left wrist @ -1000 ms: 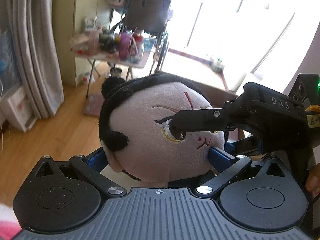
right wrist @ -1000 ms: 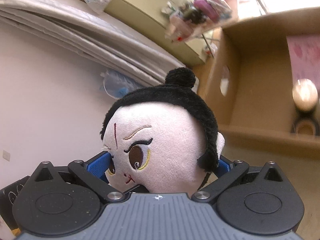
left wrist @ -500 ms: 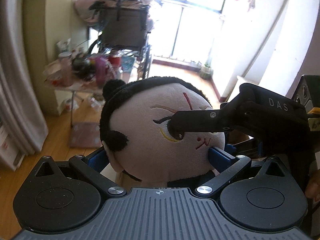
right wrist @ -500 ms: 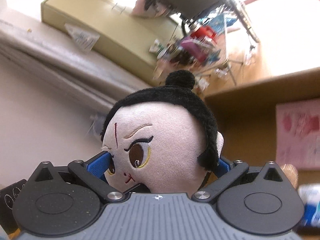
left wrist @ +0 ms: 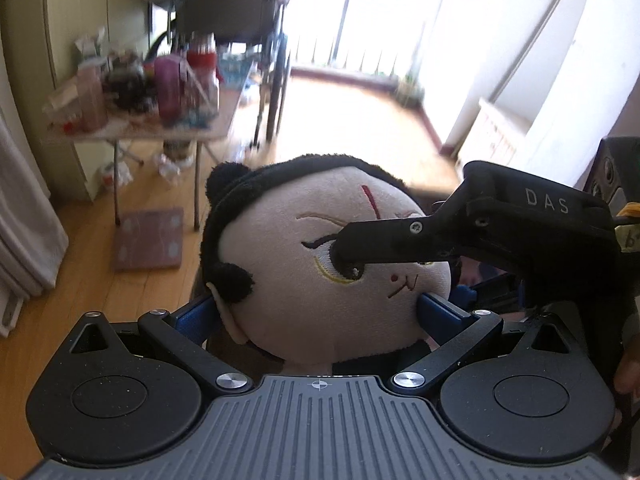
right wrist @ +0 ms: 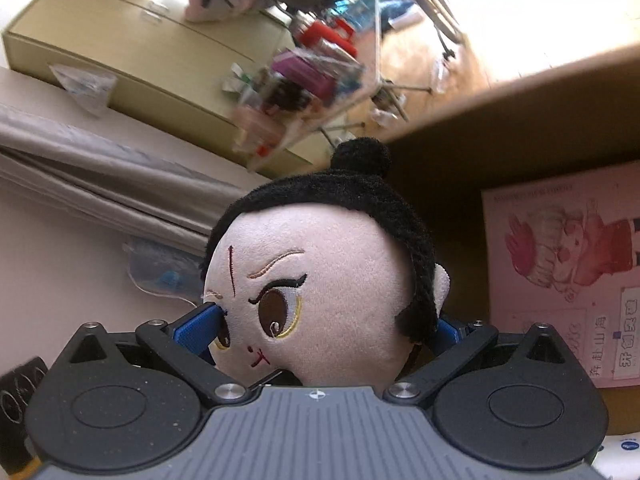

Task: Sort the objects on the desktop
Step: 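Lower the doll into the box and open both grippers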

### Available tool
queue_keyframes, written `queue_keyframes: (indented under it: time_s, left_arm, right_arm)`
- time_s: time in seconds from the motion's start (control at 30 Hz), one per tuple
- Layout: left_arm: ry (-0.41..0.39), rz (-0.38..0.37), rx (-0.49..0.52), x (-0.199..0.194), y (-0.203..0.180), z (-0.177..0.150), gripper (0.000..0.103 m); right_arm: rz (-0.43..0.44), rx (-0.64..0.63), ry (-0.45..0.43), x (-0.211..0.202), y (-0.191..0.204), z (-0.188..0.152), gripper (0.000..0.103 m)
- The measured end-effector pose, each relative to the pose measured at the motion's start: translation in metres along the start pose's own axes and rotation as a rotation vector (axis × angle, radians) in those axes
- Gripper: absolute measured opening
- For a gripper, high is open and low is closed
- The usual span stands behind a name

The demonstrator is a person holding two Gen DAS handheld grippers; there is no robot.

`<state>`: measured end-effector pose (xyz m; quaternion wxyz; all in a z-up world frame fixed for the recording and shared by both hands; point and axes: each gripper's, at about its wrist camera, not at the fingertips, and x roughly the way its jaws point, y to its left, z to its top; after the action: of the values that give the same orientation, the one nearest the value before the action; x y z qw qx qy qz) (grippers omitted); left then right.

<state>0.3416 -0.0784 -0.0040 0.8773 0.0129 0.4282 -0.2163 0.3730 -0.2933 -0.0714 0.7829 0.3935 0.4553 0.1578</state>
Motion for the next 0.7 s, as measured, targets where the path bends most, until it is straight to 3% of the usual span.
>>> queue_keyframes:
  time_s: [0.17, 0.37, 0.53, 0.7]
  left_arm:
    - [0.081, 0.037, 0.038, 0.015, 0.0, -0.007, 0.103]
    - [0.085, 0.029, 0.11, 0.01, -0.01, -0.012, 0.103]
    - [0.068, 0.039, 0.093, -0.006, -0.012, -0.013, 0.103]
    - [-0.014, 0.046, 0.074, -0.047, -0.018, -0.015, 0.103]
  right_arm:
    - [-0.054, 0.014, 0.057, 0.016, -0.013, -0.011, 0.103]
    - [-0.077, 0.039, 0.098, 0.019, -0.02, -0.021, 0.103]
    - [-0.072, 0.075, 0.106, 0.004, -0.018, -0.021, 0.103]
    - [-0.044, 0.082, 0.083, -0.02, -0.009, -0.021, 0.103]
